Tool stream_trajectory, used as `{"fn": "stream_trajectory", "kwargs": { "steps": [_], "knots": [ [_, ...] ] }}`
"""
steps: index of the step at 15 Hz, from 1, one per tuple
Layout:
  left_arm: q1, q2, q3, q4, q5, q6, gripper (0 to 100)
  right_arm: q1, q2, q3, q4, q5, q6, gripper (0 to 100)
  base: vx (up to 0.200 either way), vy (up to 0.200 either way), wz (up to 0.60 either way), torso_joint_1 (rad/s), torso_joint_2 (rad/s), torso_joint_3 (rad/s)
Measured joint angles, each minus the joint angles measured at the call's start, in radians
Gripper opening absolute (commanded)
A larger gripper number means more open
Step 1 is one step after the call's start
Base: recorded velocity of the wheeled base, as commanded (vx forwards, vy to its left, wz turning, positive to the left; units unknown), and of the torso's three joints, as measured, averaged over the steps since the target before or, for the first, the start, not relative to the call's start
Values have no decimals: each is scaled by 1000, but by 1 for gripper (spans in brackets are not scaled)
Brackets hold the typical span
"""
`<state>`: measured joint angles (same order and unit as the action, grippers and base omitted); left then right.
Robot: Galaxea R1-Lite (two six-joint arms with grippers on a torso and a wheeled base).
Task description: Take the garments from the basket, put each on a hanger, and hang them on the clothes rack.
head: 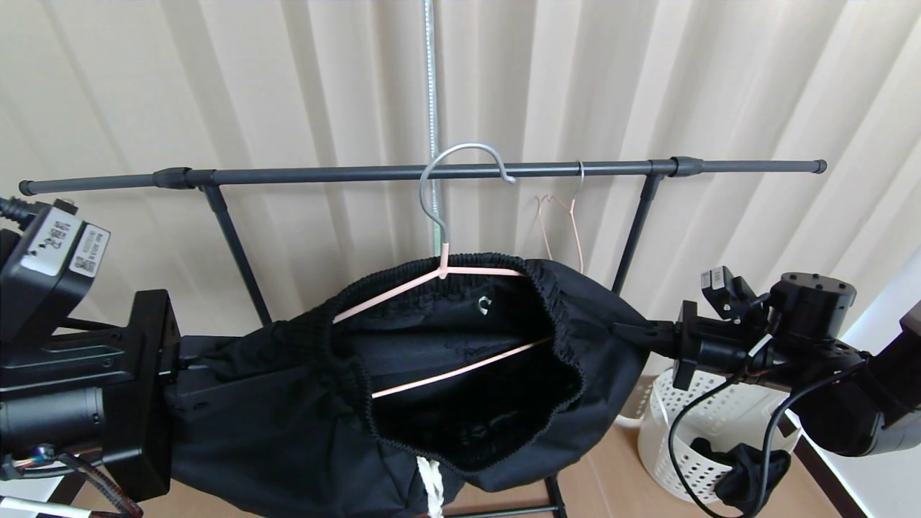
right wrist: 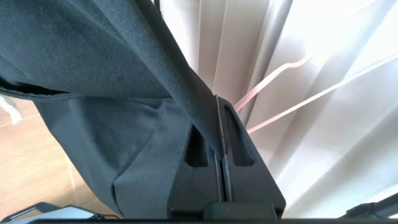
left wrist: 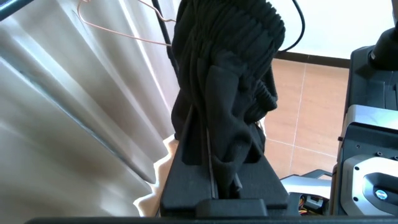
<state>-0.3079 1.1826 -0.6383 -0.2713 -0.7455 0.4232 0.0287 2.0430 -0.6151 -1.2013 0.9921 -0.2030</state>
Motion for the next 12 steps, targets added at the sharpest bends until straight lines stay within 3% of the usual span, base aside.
{"fn": "stream_trajectory", "kwargs": {
  "steps": [4,5,8,12],
  "knots": [
    [0,1,0,0,0,0,0,3,-4,5,4,0,3,0,0,0,0,0,0,0],
    [0,1,0,0,0,-2,0,3,-6,8,4,0,3,100,0,0,0,0,0,0],
    [0,2,-1,0,1,-18,0,4,-12,21,3,-1,1,100,0,0,0,0,0,0],
    [0,2,-4,-1,2,-40,0,4,-20,52,0,-1,-105,100,0,0,0,0,0,0]
  ]
}}
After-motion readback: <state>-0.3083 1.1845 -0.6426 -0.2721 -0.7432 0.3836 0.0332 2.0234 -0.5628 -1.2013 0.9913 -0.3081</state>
